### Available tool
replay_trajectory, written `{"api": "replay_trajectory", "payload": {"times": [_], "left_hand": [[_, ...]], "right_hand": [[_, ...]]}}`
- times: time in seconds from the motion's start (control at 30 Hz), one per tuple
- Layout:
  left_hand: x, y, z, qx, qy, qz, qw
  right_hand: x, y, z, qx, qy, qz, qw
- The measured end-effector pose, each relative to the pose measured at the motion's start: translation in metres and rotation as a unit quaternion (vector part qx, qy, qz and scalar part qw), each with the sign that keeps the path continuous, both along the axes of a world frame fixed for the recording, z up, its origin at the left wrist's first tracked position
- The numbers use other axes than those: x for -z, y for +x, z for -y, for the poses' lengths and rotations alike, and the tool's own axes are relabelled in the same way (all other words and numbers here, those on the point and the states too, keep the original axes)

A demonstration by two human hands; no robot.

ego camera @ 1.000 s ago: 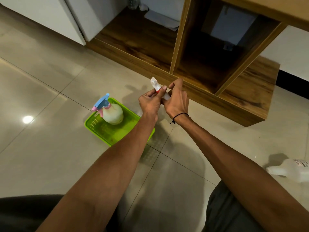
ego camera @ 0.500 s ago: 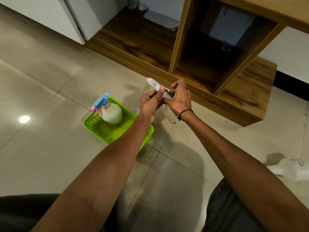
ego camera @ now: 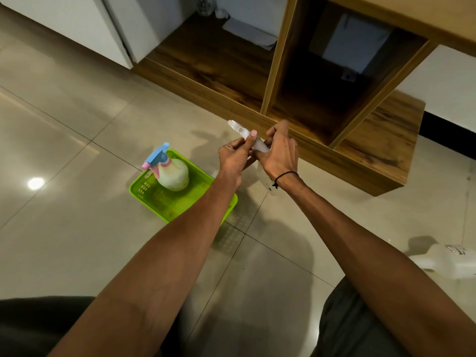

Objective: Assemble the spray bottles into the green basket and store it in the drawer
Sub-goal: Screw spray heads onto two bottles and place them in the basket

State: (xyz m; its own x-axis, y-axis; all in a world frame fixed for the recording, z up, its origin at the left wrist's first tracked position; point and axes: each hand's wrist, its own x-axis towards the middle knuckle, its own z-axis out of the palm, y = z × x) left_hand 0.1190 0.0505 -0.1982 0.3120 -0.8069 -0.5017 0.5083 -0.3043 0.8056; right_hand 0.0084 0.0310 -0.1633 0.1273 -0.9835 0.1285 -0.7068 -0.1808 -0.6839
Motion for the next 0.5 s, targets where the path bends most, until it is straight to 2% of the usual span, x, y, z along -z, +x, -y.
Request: {"api": "replay_trajectory", "payload": {"times": [0.2,0.5], "left_hand": [[0.001,0.008,-0.003,0.093,0.013,-0.006,0.996],[-0.007,0.007,-0.002,0.144,-0.028,-0.053,0.988]], "right_hand": [[0.005,-0.005,0.006,-0.010,0.017,-0.015,1.000],[0.005,-0.018,0.019,0.005,0.115,0.063,0.991]]}}
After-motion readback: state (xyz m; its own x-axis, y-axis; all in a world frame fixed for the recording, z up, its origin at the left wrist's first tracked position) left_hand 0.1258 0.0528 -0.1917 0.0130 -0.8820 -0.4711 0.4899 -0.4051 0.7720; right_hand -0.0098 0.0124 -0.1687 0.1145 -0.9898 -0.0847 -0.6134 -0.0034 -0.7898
